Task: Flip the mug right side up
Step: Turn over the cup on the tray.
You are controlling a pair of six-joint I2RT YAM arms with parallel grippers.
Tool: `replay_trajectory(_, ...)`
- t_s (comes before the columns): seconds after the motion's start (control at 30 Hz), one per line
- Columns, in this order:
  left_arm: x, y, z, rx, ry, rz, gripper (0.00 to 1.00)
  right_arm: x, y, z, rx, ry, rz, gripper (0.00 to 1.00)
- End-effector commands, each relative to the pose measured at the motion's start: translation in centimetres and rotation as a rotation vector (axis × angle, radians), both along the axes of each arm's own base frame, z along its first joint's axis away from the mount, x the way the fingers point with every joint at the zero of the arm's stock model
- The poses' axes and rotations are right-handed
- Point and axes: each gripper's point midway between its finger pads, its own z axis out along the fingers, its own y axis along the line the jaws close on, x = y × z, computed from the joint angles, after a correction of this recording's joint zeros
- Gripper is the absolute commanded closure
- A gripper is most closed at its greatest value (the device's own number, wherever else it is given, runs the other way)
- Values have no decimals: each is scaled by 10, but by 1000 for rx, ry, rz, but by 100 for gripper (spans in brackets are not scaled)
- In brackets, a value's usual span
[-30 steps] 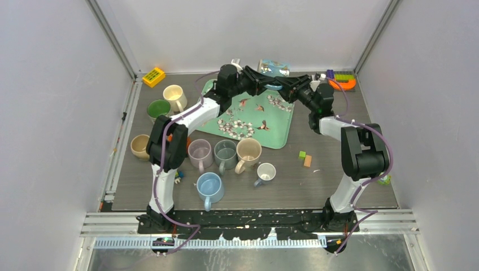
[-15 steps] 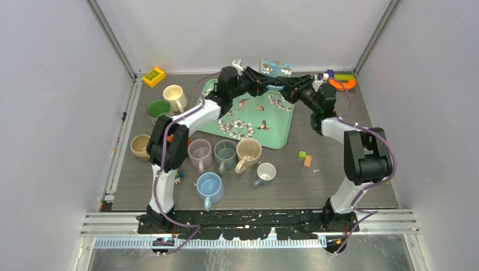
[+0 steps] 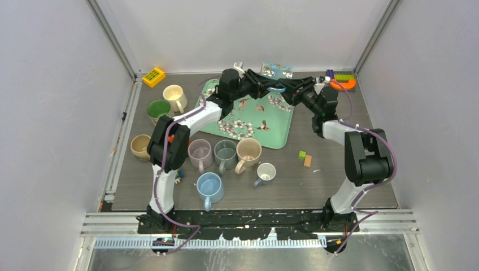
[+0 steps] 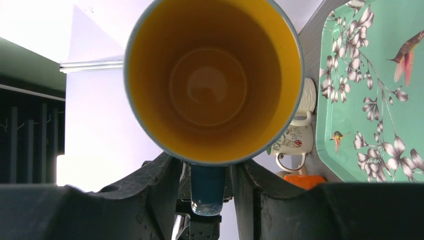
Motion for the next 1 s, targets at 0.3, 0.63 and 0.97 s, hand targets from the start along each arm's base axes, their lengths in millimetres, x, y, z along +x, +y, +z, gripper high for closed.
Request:
replay_trajectory(0.3,-8,6,73,-120,-195,-15,100,-13,-12,58,21,-180,-24,59)
replay_trajectory(0.63,-13,2,80,-131,-223,-45,100,-10,-9,55,-18,-161,-7,67)
replay_trajectory(0.97,-21,-4,84,-133,-254,-102,100,-7,-6,56,-135,-145,7,78)
